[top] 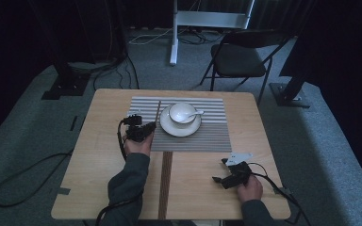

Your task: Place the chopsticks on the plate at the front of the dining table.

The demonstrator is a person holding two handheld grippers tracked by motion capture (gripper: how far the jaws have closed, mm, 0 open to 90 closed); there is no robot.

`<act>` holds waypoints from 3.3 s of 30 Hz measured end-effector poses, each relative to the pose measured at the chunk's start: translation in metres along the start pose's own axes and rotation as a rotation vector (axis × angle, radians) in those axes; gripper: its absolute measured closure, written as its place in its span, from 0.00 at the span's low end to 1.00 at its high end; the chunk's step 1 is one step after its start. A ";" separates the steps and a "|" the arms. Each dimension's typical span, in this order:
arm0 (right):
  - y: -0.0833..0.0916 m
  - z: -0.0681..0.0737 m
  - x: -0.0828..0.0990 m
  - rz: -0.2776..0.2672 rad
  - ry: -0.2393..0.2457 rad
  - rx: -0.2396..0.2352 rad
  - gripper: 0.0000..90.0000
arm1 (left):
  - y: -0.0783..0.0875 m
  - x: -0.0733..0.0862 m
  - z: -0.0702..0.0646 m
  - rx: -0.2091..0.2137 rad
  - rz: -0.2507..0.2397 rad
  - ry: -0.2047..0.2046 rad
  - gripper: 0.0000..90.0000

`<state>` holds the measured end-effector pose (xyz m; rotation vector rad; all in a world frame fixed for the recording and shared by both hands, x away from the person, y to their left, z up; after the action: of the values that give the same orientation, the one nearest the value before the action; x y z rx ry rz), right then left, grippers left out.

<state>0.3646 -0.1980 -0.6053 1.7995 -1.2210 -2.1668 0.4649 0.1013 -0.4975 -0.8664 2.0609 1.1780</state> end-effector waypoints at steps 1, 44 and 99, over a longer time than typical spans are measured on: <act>0.000 0.000 0.000 0.000 0.000 0.000 0.13 | -0.001 0.000 0.000 -0.001 0.001 0.007 0.94; 0.000 0.000 0.000 0.000 0.000 0.000 0.13 | -0.040 0.001 0.000 -0.040 0.010 0.083 0.94; 0.000 0.000 0.000 0.000 0.000 0.000 0.13 | -0.086 0.002 0.006 -0.084 -0.013 0.233 0.94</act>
<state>0.3644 -0.1980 -0.6053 1.7996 -1.2209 -2.1668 0.5319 0.0723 -0.5441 -1.1004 2.1982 1.2126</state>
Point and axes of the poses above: each handheld gripper's, and its own axes: y roughly backward along the jaws, x roughly out of its underside, z roughly to its left, the point moved 8 cm from there along -y, roughly forward along the jaws, and after that the axes turned 7 degrees about -z, right-handed, at the moved point
